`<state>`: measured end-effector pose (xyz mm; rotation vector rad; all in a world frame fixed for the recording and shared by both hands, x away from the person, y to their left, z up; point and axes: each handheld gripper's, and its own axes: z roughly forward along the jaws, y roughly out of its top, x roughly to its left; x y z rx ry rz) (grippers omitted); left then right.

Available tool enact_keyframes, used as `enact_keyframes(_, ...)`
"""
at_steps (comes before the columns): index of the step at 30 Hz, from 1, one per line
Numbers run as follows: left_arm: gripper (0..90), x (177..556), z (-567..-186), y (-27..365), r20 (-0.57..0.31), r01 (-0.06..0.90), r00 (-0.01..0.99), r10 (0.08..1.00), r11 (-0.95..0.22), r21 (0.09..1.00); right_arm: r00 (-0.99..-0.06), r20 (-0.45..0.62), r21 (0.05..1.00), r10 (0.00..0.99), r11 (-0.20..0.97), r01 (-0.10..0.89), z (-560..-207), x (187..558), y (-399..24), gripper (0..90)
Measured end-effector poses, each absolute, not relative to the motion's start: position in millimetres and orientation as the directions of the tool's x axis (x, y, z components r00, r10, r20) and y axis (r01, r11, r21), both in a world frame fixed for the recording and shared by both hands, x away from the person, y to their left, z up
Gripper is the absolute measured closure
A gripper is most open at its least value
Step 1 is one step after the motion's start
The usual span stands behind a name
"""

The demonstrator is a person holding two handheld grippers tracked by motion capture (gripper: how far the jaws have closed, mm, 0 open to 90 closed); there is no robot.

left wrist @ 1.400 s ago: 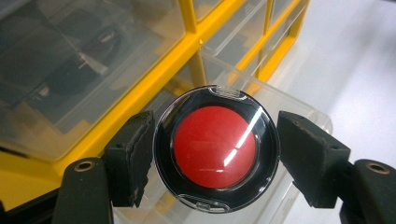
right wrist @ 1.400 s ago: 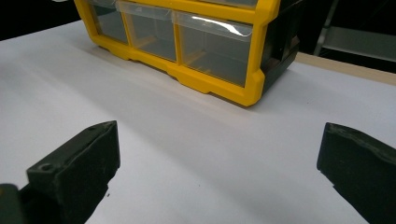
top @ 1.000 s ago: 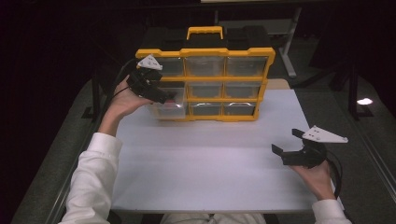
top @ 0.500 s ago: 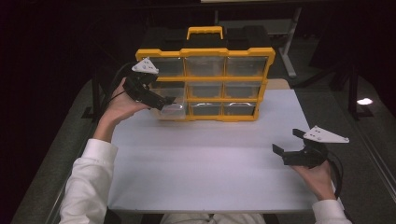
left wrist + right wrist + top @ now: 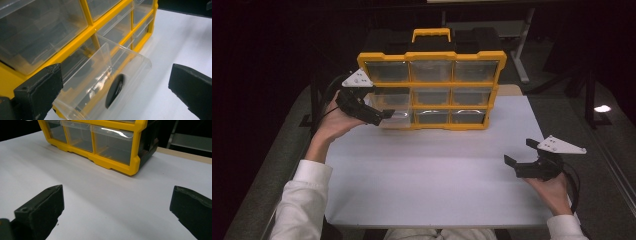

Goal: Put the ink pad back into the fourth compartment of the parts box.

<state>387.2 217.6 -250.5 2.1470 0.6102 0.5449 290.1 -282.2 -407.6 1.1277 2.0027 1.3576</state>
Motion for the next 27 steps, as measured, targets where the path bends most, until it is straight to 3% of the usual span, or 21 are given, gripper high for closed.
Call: enact_keyframes(27, 0.0, 352, -274, 259, 0.147, 0.208, 0.74, 0.656, -0.431, 0.878, -0.555, 0.061, 0.906, 0.83, 0.187, 0.38, -410, 289, -282, 0.0)
